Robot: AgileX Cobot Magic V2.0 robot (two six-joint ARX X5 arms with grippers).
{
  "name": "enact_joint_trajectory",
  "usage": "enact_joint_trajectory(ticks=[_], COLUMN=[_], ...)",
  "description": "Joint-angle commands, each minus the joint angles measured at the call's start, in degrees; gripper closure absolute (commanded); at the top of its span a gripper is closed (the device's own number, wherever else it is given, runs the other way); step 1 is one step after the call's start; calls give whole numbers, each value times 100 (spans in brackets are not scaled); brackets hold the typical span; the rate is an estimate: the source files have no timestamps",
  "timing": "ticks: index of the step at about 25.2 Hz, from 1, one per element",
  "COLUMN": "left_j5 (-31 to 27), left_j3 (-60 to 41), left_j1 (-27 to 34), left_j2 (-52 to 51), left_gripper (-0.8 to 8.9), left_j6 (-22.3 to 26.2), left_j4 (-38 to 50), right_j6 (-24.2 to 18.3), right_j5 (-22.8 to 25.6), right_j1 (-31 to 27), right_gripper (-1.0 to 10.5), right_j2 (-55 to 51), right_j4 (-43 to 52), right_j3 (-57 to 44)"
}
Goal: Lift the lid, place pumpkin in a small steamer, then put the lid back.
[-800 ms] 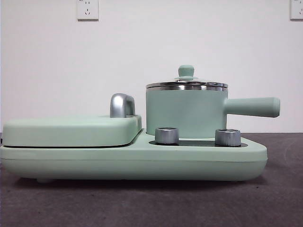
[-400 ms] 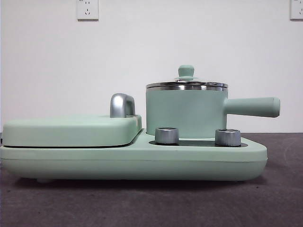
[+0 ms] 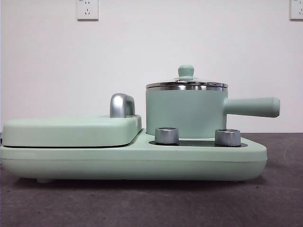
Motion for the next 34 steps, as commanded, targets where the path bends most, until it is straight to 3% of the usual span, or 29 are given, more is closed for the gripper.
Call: enact_joint_trajectory(ticks=[1, 6, 9, 11, 17, 24, 28, 34], left_j5=[0, 0, 0, 0, 0, 0, 0, 0], left_j3=[-114, -114, -114, -114, -114, -114, -114, -114], left_j1=[11, 11, 11, 11, 11, 11, 11, 11], left_j2=[-11, -11, -11, -11, -11, -11, -11, -11], left_gripper=[807, 807, 807, 807, 807, 807, 807, 807], left_j6=[59, 59, 59, 59, 59, 59, 59, 59], left_j4=[44, 44, 44, 44, 44, 44, 44, 44], right_j6=[-66, -70, -94, -337, -1384, -2162, -2391, -2518], right_j5=[2, 57, 332, 527, 772, 723, 691, 216], right_j1=[-839, -2153, -2647, -2835, -2981, -2981, -2981, -3001], right_gripper=[911, 911, 911, 911, 911, 911, 911, 912], right_j2=[-328, -780, -975, -1117, -1561, -1591, -1591, -1591], right_j4=[535, 946, 940, 946, 1047, 1311, 1672, 2140], right_j3=[-542, -1405, -1705, -1851, -2173, -2354, -2590, -2918])
